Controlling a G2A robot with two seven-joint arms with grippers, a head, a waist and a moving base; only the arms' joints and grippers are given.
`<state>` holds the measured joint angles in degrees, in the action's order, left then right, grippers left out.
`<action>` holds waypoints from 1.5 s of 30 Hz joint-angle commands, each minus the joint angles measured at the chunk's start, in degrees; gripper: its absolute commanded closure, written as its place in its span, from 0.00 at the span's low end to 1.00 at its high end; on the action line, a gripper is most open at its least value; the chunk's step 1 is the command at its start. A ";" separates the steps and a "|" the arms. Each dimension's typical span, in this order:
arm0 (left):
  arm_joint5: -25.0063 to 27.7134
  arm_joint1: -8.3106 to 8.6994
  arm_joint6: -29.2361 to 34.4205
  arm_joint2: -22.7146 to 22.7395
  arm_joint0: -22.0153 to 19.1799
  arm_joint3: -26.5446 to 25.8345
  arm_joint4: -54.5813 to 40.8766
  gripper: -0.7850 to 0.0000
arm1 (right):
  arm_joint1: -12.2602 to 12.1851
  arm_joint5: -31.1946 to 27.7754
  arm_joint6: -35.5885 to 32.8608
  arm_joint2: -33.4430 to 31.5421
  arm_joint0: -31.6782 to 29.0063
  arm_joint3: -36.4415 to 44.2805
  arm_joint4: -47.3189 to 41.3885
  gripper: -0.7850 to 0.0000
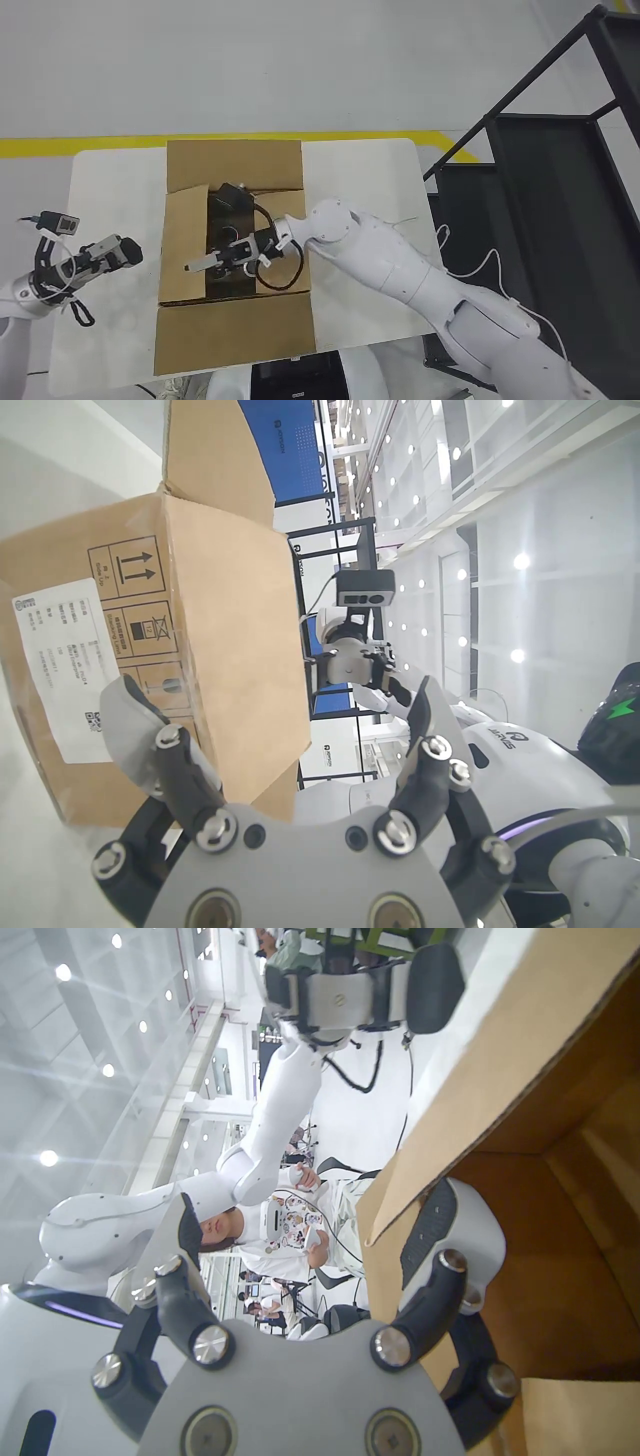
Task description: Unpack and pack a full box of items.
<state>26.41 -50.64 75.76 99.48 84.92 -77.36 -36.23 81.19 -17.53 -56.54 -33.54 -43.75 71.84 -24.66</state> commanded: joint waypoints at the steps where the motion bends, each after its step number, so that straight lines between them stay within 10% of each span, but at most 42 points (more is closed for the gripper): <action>1: 0.13 0.02 0.15 0.11 0.08 -0.10 -0.21 0.00 | 0.11 0.14 -0.58 0.03 -0.04 1.54 0.08 0.00; 26: -2.21 -0.20 4.34 17.18 11.10 -5.09 -17.97 0.00 | 12.49 -4.79 6.00 11.44 8.47 -12.46 2.70 0.00; 45: -2.21 -0.20 4.34 17.18 11.10 -5.09 -17.97 0.00 | 12.59 -4.93 5.94 11.45 8.50 -12.70 2.68 0.00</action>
<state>24.20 -50.84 80.09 116.66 96.02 -82.45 -54.20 93.78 -22.46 -50.59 -22.09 -35.25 59.14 -21.98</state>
